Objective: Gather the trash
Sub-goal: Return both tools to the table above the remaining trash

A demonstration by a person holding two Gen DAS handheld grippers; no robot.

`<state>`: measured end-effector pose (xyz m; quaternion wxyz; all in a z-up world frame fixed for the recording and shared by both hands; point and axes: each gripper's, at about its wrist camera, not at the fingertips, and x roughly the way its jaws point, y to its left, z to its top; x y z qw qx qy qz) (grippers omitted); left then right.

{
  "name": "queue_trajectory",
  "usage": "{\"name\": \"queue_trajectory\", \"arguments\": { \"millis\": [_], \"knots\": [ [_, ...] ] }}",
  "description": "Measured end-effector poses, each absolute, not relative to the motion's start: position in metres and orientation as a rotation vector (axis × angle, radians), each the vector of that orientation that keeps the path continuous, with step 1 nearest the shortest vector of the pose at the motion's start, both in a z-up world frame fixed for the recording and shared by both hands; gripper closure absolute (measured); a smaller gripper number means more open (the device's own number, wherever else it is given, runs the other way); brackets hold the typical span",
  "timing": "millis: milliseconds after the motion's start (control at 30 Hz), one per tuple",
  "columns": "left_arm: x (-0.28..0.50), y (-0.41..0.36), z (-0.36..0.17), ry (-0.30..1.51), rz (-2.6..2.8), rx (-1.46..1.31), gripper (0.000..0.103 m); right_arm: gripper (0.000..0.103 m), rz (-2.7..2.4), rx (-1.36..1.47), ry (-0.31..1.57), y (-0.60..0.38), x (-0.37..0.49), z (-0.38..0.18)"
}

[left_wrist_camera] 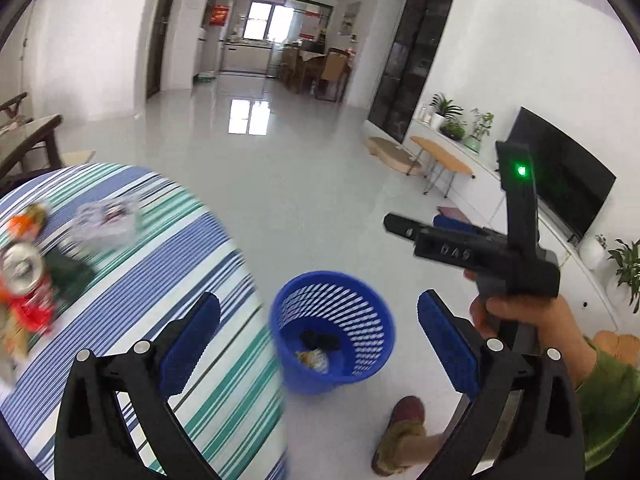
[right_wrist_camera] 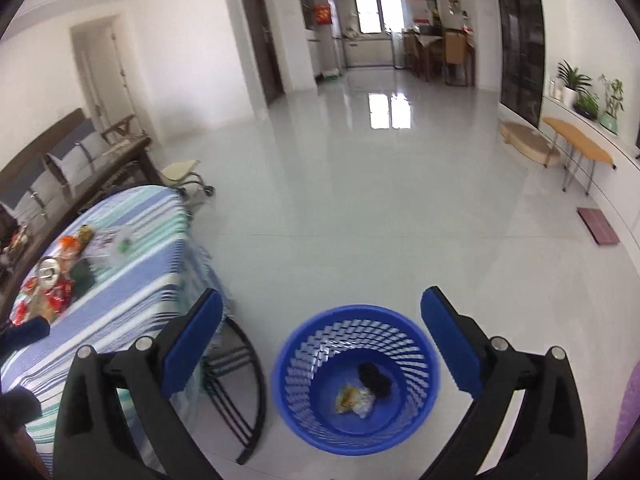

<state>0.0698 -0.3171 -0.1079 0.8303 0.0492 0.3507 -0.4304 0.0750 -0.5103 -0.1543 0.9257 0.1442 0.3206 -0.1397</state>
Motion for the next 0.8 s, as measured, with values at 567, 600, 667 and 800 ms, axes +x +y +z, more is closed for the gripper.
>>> {"name": "queue_trajectory", "arguments": {
  "millis": [567,600,667,800],
  "knots": [
    [0.105,-0.089,-0.146,0.837,-0.433,0.166,0.005,0.006,-0.005,0.041,0.705,-0.309,0.096,-0.174],
    [0.105,-0.081,-0.147,0.839,-0.419,0.17,0.005,0.006,0.005,0.04,0.709,-0.304,0.098,-0.173],
    [0.104,-0.065,-0.151,0.847,-0.39,0.176,0.005,0.006,0.028,0.025,0.717,-0.289,0.1,-0.172],
    [0.103,-0.042,-0.161,0.877,-0.369,0.143,0.005,0.006,0.071,-0.006,0.732,-0.263,0.102,-0.175]
  ]
}}
